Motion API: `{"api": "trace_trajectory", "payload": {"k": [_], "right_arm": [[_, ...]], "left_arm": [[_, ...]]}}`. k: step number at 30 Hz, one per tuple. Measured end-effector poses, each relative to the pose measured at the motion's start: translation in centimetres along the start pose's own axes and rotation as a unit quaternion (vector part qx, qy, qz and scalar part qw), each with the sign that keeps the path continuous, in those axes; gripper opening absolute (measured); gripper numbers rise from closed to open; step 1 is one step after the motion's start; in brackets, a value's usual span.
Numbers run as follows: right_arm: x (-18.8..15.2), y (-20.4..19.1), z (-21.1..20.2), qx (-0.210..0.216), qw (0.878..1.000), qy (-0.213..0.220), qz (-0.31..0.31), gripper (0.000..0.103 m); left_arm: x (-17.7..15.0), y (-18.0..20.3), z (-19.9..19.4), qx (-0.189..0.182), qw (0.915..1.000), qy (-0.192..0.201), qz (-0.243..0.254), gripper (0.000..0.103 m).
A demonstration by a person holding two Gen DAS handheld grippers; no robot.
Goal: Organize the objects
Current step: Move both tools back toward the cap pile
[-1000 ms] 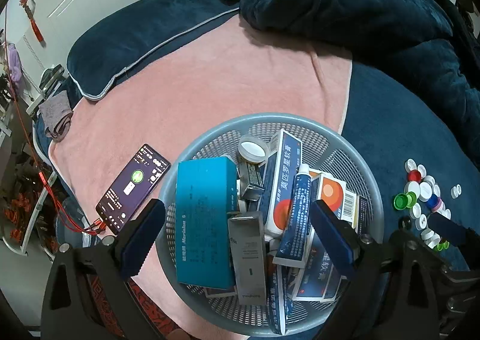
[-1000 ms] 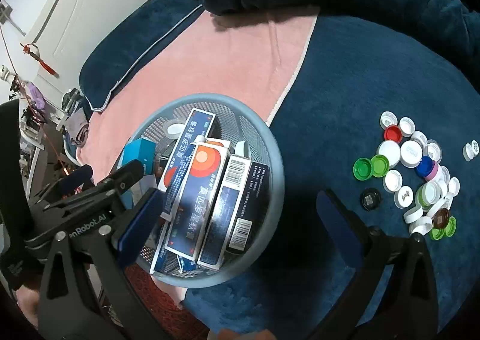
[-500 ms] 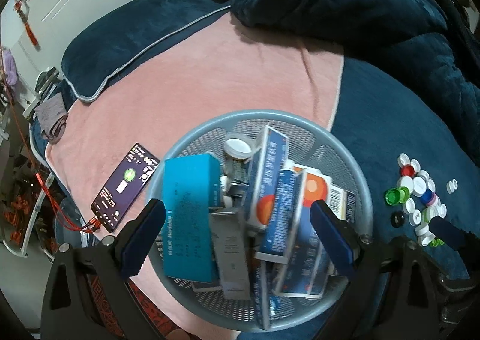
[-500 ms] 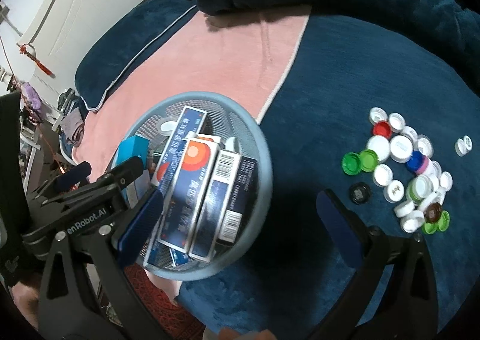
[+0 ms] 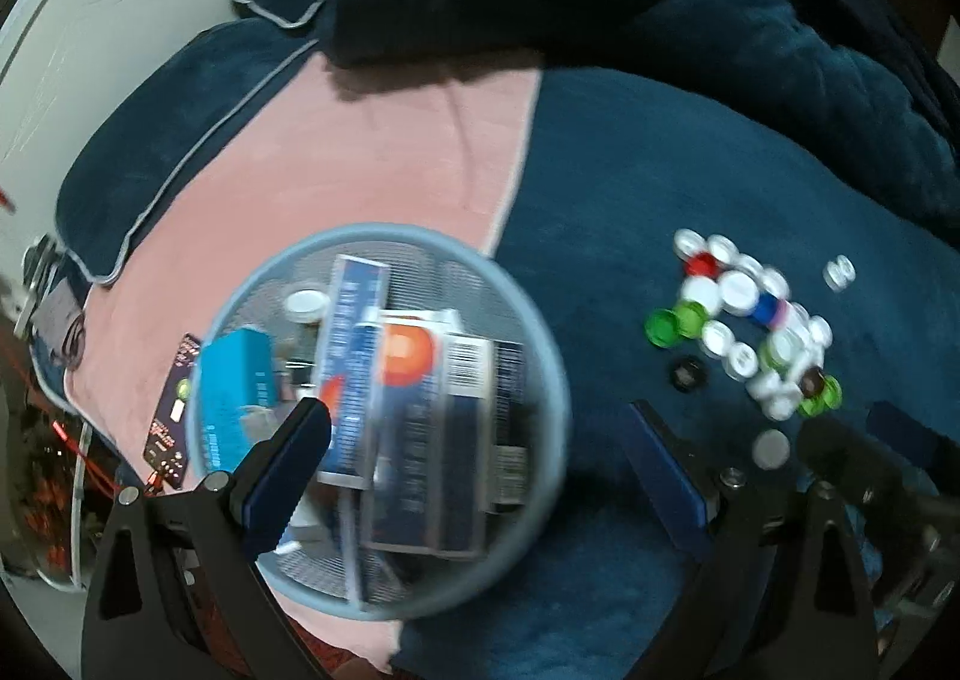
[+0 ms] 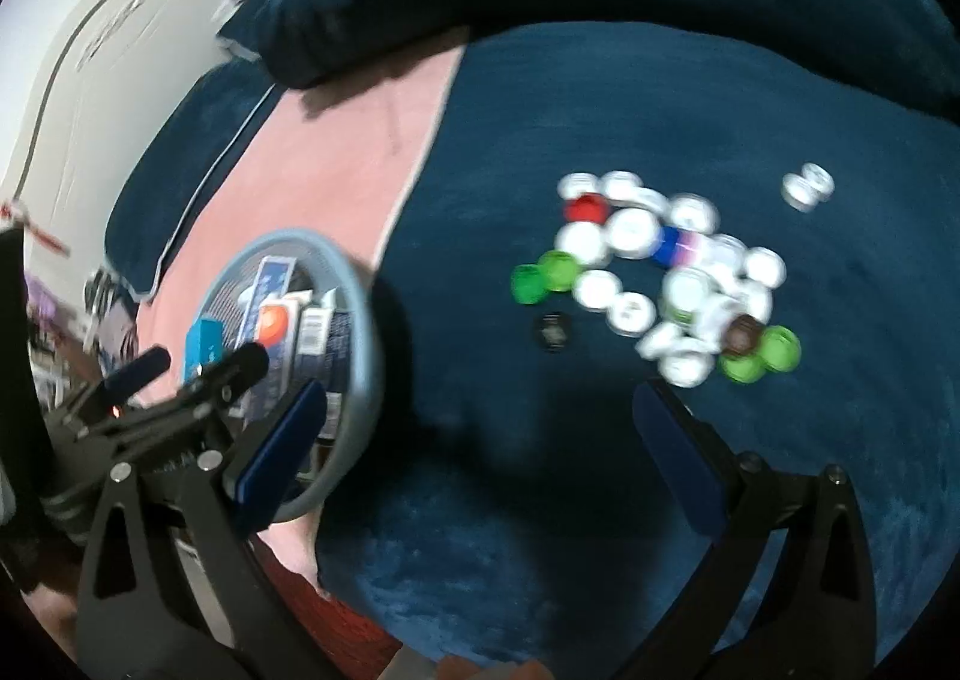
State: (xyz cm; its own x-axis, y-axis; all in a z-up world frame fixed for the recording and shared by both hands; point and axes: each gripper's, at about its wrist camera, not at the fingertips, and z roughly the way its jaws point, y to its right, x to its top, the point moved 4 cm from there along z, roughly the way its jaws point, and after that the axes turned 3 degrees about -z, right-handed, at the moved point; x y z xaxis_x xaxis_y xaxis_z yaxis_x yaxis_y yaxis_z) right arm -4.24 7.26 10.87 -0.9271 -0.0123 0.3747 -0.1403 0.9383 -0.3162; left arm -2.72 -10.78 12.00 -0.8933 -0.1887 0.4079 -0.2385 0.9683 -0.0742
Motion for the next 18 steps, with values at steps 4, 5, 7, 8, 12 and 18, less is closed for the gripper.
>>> {"api": "trace_trajectory", "payload": {"k": [4,5,7,8,12,18], "right_arm": [[0.0,3.8,-0.8,-0.037,0.999,0.003,0.038,0.103],[-0.2,5.1,-0.9,-0.05,0.997,-0.001,0.05,0.103],[-0.7,7.1,-0.7,-0.072,0.995,-0.013,0.069,0.103],[-1.0,8.5,-0.6,-0.086,0.993,-0.023,0.083,0.103],[-2.3,12.5,0.2,-0.118,0.985,-0.049,0.118,0.103],[-4.4,16.2,1.7,-0.155,0.976,-0.097,0.119,0.103]], "left_arm": [[-0.4,3.7,0.3,-0.018,0.9996,-0.016,0.013,0.098],[-0.6,5.0,0.6,-0.026,0.9992,-0.023,0.018,0.098],[-1.4,7.2,1.5,-0.033,0.9984,-0.035,0.03,0.098],[-1.9,8.4,2.1,-0.042,0.9976,-0.041,0.037,0.098],[-3.5,12.2,3.9,-0.064,0.9927,-0.061,0.081,0.098],[-3.9,14.7,6.2,-0.071,0.9879,-0.057,0.126,0.098]]}}
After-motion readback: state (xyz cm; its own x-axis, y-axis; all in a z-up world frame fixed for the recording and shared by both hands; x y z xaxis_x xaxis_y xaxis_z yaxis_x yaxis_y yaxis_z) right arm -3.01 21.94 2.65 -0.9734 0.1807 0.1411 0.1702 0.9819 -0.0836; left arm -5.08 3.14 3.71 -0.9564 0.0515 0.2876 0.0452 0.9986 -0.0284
